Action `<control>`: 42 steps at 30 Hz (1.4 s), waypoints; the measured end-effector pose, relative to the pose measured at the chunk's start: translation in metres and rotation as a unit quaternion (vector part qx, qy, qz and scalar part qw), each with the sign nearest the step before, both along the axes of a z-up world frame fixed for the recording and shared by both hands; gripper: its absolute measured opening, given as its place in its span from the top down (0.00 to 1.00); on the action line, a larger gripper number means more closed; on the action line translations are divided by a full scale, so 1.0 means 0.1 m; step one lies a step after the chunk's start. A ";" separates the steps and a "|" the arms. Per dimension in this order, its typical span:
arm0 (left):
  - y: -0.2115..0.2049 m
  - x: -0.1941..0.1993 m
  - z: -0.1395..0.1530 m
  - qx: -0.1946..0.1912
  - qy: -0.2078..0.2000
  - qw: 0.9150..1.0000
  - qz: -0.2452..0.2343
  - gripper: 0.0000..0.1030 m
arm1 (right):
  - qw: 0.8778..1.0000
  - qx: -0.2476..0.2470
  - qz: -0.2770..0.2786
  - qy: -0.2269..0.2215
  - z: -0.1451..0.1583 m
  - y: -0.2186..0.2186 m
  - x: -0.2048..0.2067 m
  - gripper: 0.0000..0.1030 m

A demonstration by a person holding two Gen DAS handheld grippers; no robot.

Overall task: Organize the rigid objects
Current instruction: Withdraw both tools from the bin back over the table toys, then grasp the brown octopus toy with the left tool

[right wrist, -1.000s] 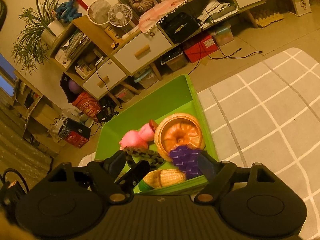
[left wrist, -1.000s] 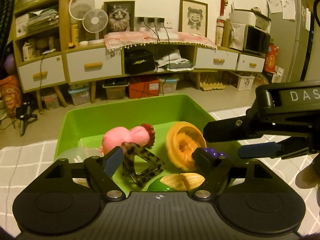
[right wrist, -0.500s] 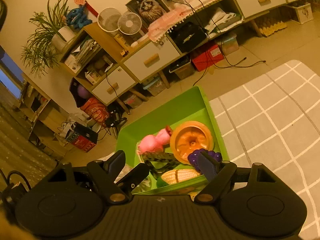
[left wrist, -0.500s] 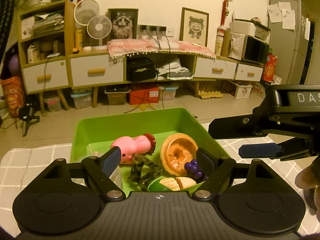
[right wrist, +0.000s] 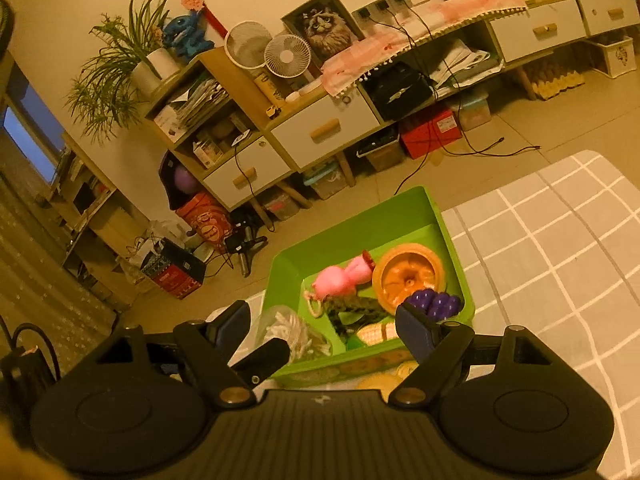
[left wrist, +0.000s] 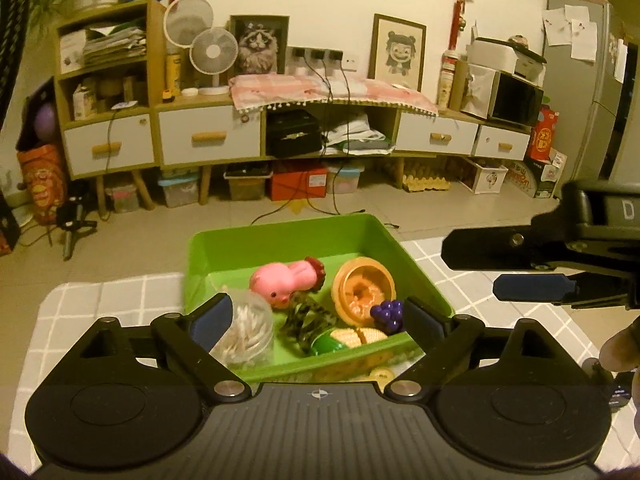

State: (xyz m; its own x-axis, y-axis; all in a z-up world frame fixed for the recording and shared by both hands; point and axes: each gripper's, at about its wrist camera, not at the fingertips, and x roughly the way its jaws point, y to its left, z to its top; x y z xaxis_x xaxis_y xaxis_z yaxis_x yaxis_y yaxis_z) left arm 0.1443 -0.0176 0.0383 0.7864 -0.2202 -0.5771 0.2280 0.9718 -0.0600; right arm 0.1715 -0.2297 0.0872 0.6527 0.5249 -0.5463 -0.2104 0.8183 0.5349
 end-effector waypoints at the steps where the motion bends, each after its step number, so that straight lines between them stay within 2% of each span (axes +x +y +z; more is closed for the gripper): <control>1: 0.01 -0.02 0.01 0.000 0.001 1.000 0.001 0.09 | 1.000 -0.002 0.001 0.001 0.00 0.00 -0.03 0.42; 9: 0.08 -0.25 0.01 -0.005 0.018 1.000 0.001 0.08 | 1.000 -0.026 0.009 0.009 0.00 0.00 -0.25 0.42; 19: 0.12 -0.56 -0.07 -0.004 0.034 0.999 -0.008 0.06 | 0.997 -0.069 0.034 0.031 -0.16 0.08 -0.49 0.42; 28: 0.09 -0.85 -0.29 0.018 0.036 0.999 -0.027 0.03 | 0.989 -0.128 0.060 0.031 -0.36 0.16 -0.68 0.42; 42: 0.22 -1.00 -0.63 -0.001 0.066 0.997 -0.046 0.02 | 0.978 -0.189 0.074 0.045 -0.80 0.11 -0.74 0.42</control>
